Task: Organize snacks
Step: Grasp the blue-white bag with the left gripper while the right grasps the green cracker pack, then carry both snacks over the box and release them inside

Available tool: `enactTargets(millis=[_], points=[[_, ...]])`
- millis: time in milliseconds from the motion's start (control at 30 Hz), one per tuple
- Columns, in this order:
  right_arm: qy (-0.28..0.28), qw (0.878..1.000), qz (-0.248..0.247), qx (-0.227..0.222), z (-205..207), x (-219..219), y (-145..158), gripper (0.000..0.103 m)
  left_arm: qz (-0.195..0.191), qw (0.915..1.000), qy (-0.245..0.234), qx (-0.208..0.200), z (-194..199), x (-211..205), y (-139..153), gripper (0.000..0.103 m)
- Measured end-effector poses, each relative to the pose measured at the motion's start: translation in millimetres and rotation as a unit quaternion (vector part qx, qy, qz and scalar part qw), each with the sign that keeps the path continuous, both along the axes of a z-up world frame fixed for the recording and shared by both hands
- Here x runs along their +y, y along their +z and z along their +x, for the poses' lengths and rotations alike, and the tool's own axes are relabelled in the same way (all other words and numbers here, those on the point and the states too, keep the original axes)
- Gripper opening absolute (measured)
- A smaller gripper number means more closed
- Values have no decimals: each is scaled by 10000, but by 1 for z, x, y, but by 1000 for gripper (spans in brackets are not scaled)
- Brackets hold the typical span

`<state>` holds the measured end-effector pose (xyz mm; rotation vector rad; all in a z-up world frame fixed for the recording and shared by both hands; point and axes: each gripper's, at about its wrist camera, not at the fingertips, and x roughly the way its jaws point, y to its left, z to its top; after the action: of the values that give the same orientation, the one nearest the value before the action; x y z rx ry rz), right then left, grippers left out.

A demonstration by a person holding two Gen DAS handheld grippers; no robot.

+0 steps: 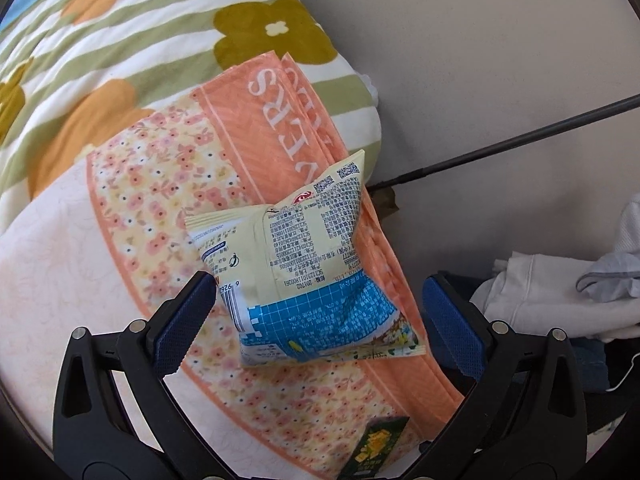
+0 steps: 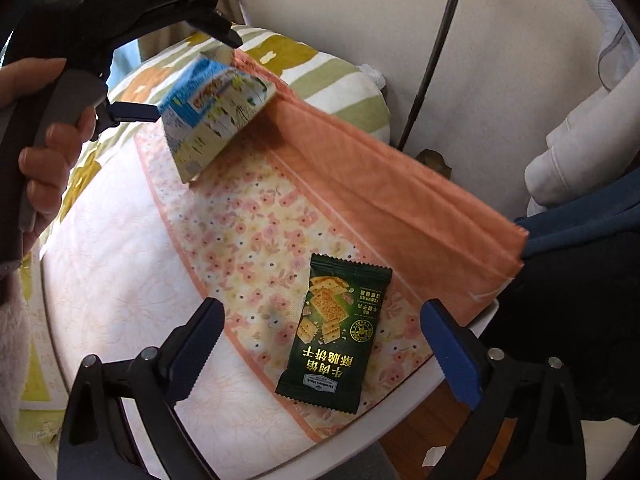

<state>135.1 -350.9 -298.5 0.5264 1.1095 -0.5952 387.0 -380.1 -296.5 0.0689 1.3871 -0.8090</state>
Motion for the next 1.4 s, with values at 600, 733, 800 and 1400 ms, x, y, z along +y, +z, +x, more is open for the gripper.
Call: enactTargets(millis=[600, 733, 800, 1400], points=[[-85, 9987, 47, 491, 4, -11, -36, 71, -10, 9997, -222, 32, -2, 4, -16, 55], [-31, 9986, -57, 520, 5, -15, -39, 57, 37, 9997, -213, -111, -4, 12, -10, 54], [-8, 9988, -90, 482, 4, -18, -38, 47, 51, 9997, -182, -132, -3, 16, -9, 54], [701, 9959, -404, -410, 20, -12, 28, 43, -462, 9942, 376, -900, 0, 87, 98, 53]])
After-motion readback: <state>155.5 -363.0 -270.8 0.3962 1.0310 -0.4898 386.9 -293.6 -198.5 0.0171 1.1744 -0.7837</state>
